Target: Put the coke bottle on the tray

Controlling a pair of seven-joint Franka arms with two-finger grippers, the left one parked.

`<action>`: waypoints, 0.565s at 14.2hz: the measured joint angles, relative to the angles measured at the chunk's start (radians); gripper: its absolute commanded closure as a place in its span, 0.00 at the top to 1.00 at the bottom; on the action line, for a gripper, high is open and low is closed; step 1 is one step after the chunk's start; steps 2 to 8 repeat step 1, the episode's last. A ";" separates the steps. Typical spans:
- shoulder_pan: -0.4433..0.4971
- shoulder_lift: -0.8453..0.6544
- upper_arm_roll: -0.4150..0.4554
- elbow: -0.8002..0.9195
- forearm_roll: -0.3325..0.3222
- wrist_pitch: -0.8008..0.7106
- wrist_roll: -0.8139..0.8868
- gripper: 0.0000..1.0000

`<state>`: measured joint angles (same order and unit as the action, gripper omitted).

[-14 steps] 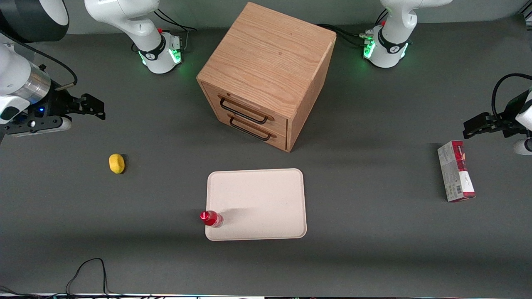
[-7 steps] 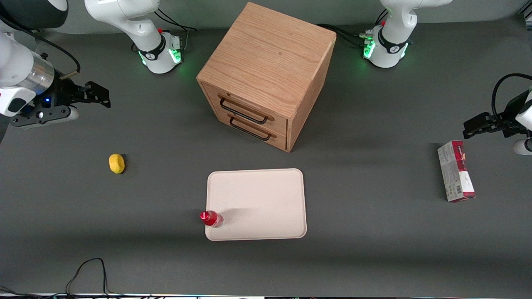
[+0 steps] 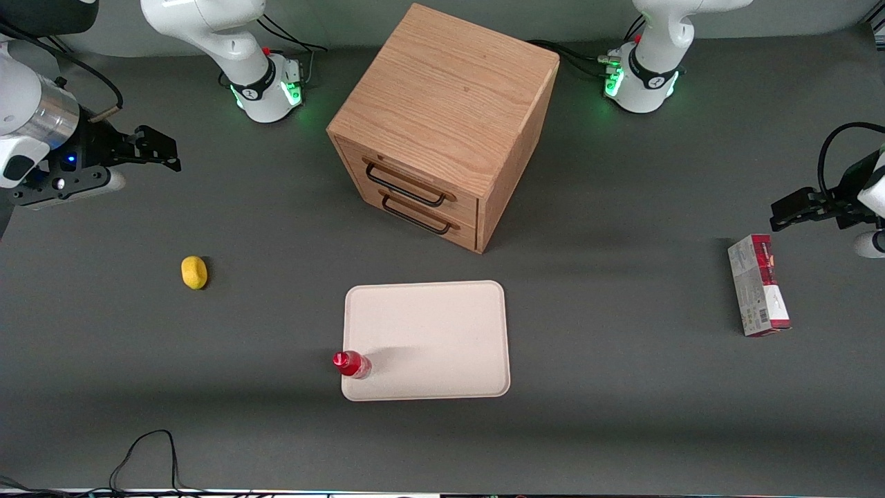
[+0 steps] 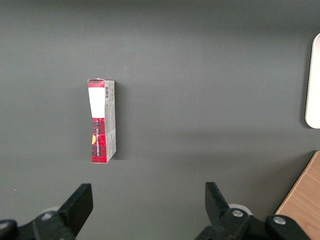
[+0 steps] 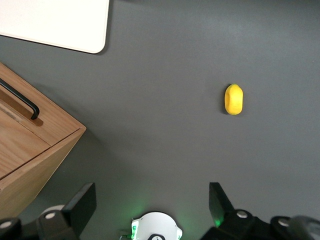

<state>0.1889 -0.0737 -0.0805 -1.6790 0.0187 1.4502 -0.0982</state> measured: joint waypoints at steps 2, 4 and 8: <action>0.000 0.000 0.000 0.000 0.000 0.000 -0.001 1.00; 0.000 0.000 0.000 0.000 0.000 0.000 -0.001 1.00; 0.000 0.000 0.000 0.000 0.000 0.000 -0.001 1.00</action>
